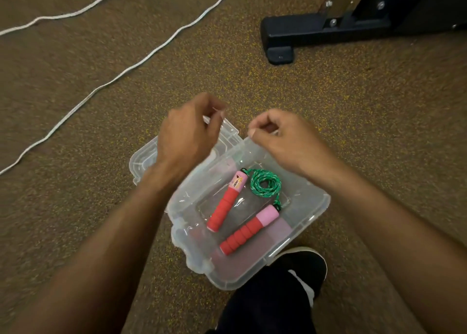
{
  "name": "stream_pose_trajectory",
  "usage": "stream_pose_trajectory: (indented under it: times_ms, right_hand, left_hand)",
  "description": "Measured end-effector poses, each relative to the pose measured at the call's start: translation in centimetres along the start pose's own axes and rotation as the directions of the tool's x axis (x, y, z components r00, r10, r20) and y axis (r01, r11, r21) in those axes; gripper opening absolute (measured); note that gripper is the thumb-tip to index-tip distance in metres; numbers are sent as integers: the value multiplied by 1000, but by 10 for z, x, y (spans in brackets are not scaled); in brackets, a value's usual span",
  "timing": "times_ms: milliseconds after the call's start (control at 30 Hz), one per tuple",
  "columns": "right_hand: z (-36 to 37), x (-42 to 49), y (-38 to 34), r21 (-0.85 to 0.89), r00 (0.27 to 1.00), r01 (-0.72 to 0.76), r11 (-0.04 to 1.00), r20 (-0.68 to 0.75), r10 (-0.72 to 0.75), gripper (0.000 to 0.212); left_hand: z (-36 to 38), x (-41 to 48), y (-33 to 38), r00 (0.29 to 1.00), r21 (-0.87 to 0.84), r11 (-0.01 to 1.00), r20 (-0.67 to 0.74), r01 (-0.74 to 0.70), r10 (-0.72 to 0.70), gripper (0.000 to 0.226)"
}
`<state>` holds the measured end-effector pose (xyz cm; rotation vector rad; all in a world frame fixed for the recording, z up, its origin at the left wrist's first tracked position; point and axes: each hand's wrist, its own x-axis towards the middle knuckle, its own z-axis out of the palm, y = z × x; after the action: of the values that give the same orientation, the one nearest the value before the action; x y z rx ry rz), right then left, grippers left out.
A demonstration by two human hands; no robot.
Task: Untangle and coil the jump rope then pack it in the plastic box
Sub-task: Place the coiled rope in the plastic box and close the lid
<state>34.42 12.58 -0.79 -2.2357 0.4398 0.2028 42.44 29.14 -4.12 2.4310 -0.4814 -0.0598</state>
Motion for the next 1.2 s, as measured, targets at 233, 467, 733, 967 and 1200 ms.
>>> stream_pose_trajectory:
  times_ms: [233,467,733,967,1200]
  right_hand:
    - [25,82,-3,-261,993,63,963,112,-34,17]
    - [57,129,0,-596,871,137,791,453,190,39]
    - [82,150,1,-769,774,197,608,503,385,36]
    - [91,152,14,-824,840,231,518,437,322,32]
    - [90,153,18,-797,842,182,576,429,328,28]
  left_hand:
    - [13,47,-73,969,85,982,168,170,-182,16]
    - [39,50,-116,886,362,892,267,273,-379,37]
    - [56,41,-126,901,349,869,126,351,-415,38]
    - [61,50,-114,887,423,843,163,333,-432,37]
    - [52,55,-118,899,496,797,73,343,-432,21]
